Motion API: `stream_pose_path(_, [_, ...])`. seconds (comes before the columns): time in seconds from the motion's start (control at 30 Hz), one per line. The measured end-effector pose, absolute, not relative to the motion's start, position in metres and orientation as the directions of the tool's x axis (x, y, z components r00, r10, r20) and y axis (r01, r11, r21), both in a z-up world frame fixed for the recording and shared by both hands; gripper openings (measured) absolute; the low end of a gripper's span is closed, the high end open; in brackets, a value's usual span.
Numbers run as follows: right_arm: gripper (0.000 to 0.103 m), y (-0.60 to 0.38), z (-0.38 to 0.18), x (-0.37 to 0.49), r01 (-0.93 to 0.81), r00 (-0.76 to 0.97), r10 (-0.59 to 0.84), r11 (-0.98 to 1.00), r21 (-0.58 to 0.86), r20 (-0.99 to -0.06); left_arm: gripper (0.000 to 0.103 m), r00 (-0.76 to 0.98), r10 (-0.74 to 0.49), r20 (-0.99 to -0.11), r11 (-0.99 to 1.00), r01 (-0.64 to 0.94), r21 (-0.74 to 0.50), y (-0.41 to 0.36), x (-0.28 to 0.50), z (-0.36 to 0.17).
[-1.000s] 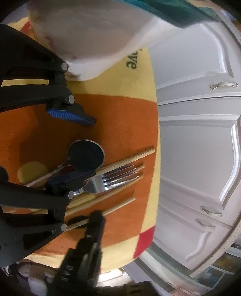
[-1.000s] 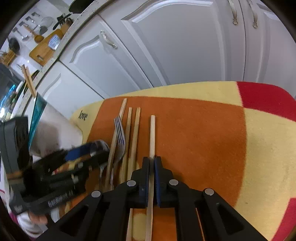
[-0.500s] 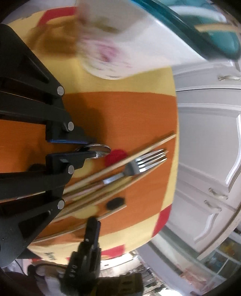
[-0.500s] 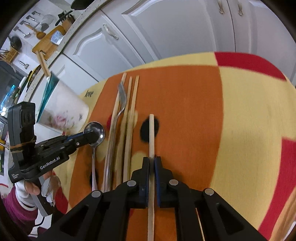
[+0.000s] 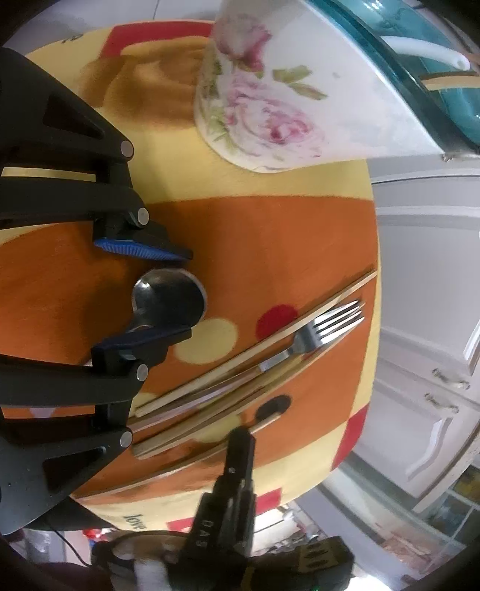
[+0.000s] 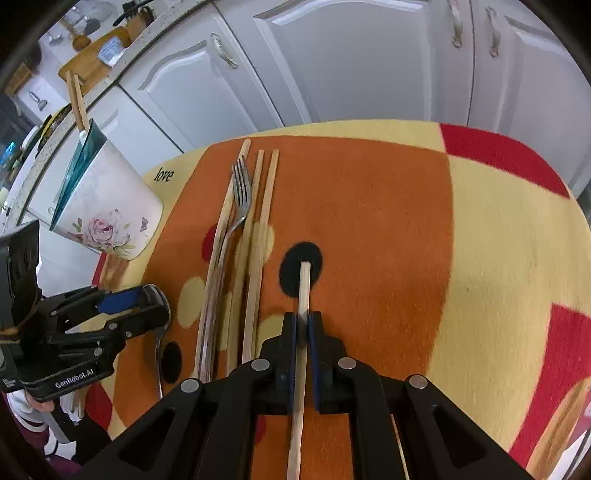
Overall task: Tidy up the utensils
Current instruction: 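Carry the spoon to the floral cup with the left tool while the right tool carries its chopstick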
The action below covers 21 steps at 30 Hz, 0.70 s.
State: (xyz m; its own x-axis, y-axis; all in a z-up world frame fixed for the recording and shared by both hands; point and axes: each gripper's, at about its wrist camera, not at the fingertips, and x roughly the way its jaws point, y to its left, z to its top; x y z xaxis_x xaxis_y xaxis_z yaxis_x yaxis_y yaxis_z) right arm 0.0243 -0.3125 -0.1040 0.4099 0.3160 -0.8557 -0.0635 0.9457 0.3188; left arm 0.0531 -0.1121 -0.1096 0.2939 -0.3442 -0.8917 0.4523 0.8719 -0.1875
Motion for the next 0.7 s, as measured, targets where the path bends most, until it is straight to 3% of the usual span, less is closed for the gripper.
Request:
stream_pose_path(0.1, [0.006, -0.311, -0.102, 0.023, -0.077, 0.412, 0.313, 0.948, 0.31, -0.856, 0.012, 0.306, -0.355, -0.883, 0.868, 0.458, -0.19, -0.113, 0.052, -0.11])
stream_pose_path(0.2, [0.005, -0.315, -0.088, 0.017, -0.073, 0.442, 0.339, 0.936, 0.343, -0.831, 0.006, 0.312, -0.356, -0.881, 0.868, 0.461, -0.187, -0.113, 0.047, -0.106])
stream_pose_path(0.5, [0.005, -0.322, -0.022, -0.013, -0.141, 0.558, 0.394, 0.912, 0.384, -0.73, 0.002, 0.401, -0.417, -0.815, 0.859, 0.466, -0.211, -0.095, 0.029, -0.049])
stream_pose_path(0.7, [0.005, -0.32, -0.009, -0.025, -0.147, 0.582, 0.379, 0.919, 0.365, -0.72, 0.002, 0.444, -0.411, -0.796, 0.86, 0.479, -0.177, -0.086, 0.02, -0.029])
